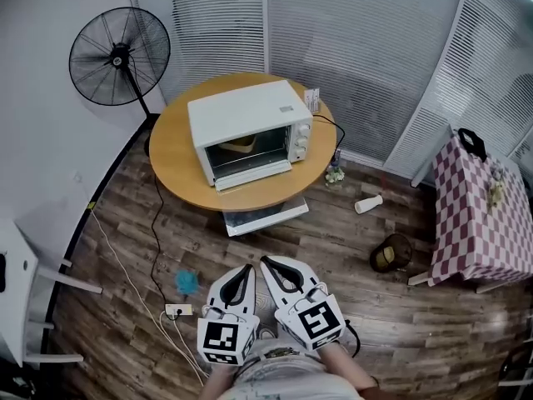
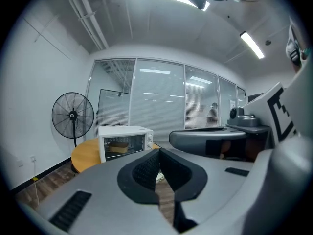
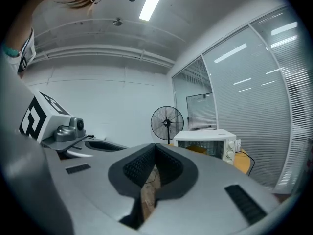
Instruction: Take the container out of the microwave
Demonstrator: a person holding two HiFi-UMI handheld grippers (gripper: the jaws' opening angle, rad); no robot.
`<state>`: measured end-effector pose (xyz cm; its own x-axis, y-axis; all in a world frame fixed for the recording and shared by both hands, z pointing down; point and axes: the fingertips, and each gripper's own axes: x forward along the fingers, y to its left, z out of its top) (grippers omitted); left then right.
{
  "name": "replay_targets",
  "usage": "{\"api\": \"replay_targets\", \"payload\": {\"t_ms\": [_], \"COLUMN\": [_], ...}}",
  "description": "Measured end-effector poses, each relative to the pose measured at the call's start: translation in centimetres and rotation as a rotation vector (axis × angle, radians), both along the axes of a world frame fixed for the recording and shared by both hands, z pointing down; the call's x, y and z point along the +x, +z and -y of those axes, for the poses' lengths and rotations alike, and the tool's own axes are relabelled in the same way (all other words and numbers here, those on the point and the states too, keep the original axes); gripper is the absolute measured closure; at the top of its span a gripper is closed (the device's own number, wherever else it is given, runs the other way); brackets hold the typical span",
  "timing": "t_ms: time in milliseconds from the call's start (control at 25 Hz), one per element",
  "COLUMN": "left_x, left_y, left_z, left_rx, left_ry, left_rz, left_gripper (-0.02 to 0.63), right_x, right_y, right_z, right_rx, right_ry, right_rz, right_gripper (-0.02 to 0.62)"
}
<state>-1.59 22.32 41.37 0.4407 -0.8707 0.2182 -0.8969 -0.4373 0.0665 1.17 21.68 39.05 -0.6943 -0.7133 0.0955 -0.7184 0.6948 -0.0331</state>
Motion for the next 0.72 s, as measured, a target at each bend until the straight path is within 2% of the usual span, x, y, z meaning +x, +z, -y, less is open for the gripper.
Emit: {"api": "replay_targets", "payload": {"t_ms": [400,720], "left_x": [-0.1,-0.8], "left_y": [-0.6,-0.9], "left_z": [7.6,11.3], "left_rx": [0.010,-0.001], "left_ry": [-0.025,-0.075], "left_rz": [0.002,0.007], "left_gripper": [0.592,0.592], "right_x": [-0.5,-1.4], "right_y": [-1.0,-0.8], "right_z": [7.9,11.3], "right_rx": [0.016,0.005], "right_ry": [-0.023,-0.094], "right_rz": [0.002,0.002], "right_gripper": [0.603,0.603]}}
